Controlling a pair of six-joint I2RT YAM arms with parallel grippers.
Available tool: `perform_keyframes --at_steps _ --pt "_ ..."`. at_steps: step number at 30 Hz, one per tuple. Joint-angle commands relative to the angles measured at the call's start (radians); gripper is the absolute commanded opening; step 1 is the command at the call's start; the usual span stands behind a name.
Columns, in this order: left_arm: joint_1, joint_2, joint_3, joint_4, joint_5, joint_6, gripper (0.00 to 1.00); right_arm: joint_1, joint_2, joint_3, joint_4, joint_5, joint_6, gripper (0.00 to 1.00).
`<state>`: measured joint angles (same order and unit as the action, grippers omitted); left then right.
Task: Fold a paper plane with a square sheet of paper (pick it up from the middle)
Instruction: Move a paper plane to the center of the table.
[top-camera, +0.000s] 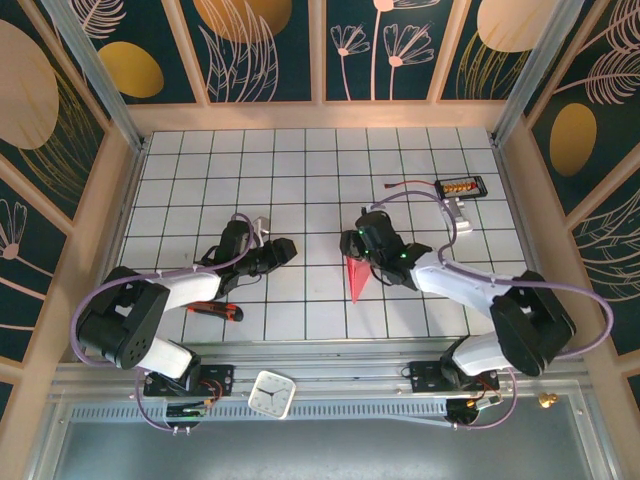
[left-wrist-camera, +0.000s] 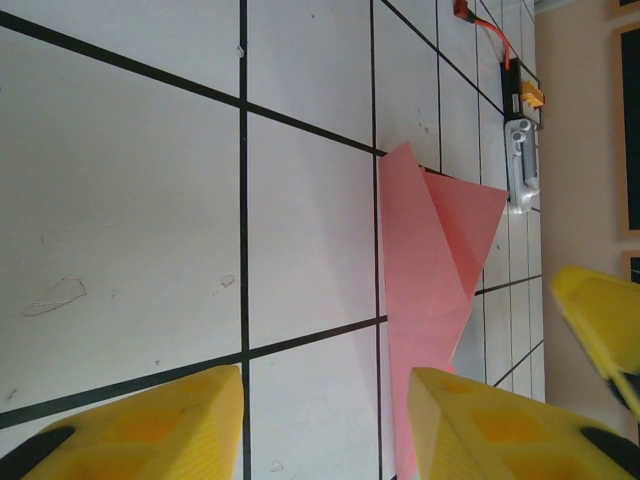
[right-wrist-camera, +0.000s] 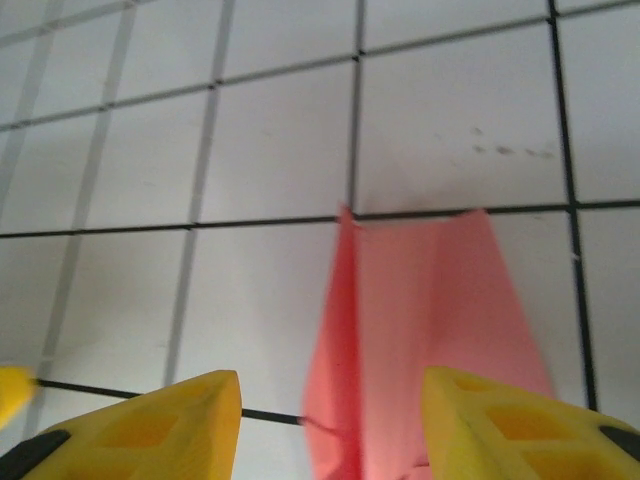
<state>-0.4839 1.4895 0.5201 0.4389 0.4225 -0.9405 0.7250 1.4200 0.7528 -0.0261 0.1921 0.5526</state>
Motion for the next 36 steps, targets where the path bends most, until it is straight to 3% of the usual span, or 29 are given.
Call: perform_keyframes --at_steps 1,9,16,25,36 --pt "-0.035 0.024 0.041 0.023 0.024 0.017 0.48 -0.016 0.058 0.033 -0.035 0.049 -0.020 0.49" --pt "-0.146 0.116 0.101 0.075 0.014 -0.022 0.51 -0.054 0.134 0.042 0.027 -0.017 -0.049 0.40" --pt "-0.235 0.252 0.221 0.095 0.024 -0.032 0.52 -0.098 0.137 0.006 0.088 -0.116 -0.021 0.23" --pt "-0.257 0.402 0.344 0.091 0.052 -0.026 0.49 -0.144 0.121 -0.047 0.154 -0.212 0.030 0.12" --pt "-0.283 0.487 0.386 0.129 0.063 -0.063 0.50 -0.172 0.117 -0.066 0.179 -0.267 0.062 0.09"
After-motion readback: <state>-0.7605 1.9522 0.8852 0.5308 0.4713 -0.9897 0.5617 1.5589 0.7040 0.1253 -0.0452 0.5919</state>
